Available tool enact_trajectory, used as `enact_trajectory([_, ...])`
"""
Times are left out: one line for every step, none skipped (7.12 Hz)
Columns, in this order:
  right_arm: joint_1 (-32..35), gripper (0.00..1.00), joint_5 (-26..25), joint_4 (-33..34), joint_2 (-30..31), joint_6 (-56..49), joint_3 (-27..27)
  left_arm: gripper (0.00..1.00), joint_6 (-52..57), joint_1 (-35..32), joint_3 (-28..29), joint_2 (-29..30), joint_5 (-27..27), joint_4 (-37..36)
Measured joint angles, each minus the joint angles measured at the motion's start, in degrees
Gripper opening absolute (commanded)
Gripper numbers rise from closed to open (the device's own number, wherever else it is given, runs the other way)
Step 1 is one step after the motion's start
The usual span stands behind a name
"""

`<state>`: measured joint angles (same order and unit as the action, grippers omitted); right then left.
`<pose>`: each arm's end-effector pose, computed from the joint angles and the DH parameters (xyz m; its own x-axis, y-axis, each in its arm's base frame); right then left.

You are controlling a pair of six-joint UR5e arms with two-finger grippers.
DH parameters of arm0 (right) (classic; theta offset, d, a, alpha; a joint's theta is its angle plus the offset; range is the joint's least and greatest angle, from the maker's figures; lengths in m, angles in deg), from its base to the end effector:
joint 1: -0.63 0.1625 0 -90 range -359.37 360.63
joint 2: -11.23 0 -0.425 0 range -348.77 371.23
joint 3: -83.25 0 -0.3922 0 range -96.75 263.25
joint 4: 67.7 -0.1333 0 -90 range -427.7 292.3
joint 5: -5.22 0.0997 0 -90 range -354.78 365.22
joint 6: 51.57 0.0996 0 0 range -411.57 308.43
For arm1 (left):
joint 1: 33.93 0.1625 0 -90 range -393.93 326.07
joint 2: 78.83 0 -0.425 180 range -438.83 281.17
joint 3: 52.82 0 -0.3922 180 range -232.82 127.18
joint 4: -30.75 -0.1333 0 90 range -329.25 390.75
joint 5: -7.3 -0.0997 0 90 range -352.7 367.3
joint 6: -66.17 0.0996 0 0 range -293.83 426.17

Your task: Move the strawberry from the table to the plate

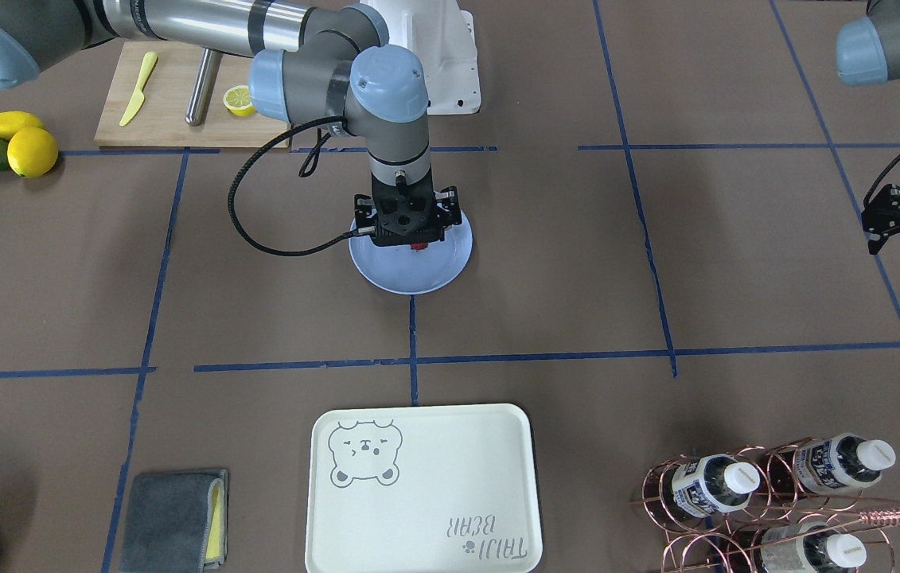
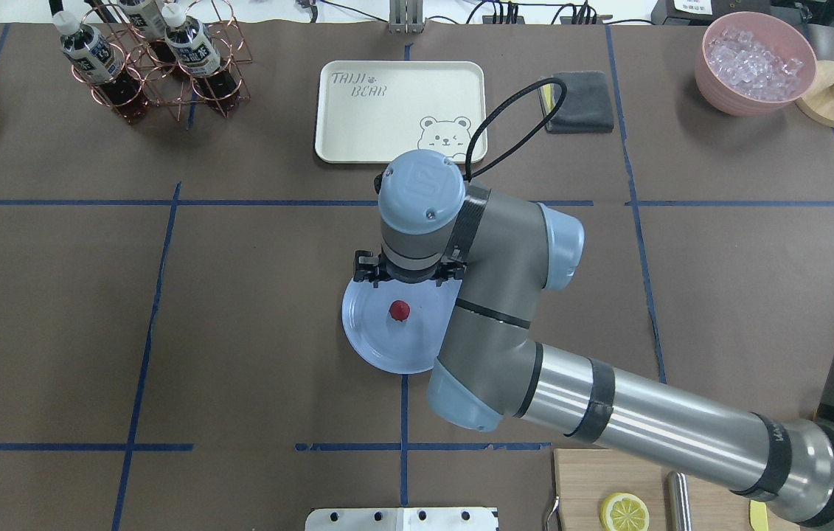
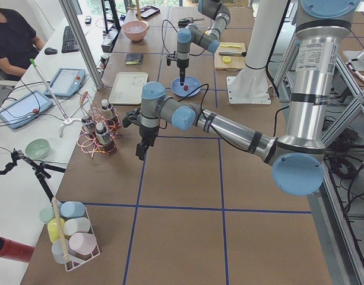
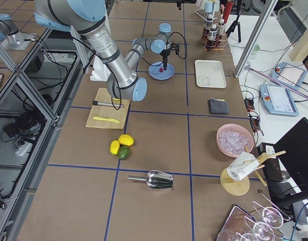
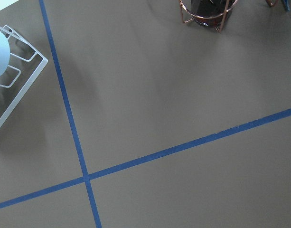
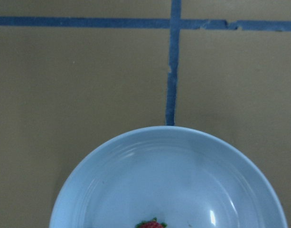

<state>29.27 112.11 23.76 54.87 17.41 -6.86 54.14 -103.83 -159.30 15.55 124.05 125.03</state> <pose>-0.5780 -0.4346 0.1683 0.6790 -0.0202 0.7338 -0.0372 0.9974 0.0619 0.0980 -0.5253 0.4848 0.8207 0.2986 -0.4871 -0.1432 0.9329 0.3306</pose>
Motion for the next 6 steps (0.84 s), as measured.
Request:
enact_trajectory([2.4,1.0,0.9,4.9,3.1,-1.2,-7.2,1.0,0.5,-0.4,0.4,0.0,0.1,0.2])
enact_trajectory([5.4,1.0,2.8,9.2,7.5,-4.4,-14.6,1.0,2.0,-1.5,1.0,-0.1,0.7,0.2])
enact_trajectory([9.6,1.0,5.6,11.9,12.5,-10.7,-20.8,1.0,5.1,-3.7,2.4,-0.3,2.7,0.3])
enact_trajectory([15.2,1.0,9.8,13.1,17.9,-19.0,-24.5,1.0,9.3,-6.6,4.5,-0.4,5.1,0.2])
enact_trajectory([22.0,1.0,14.5,13.5,23.8,-29.0,-26.0,1.0,13.4,-9.4,6.7,-0.5,6.7,0.1])
enact_trajectory([28.2,1.0,17.7,13.6,29.0,-39.0,-26.2,1.0,15.9,-11.2,8.1,-1.0,7.7,0.1])
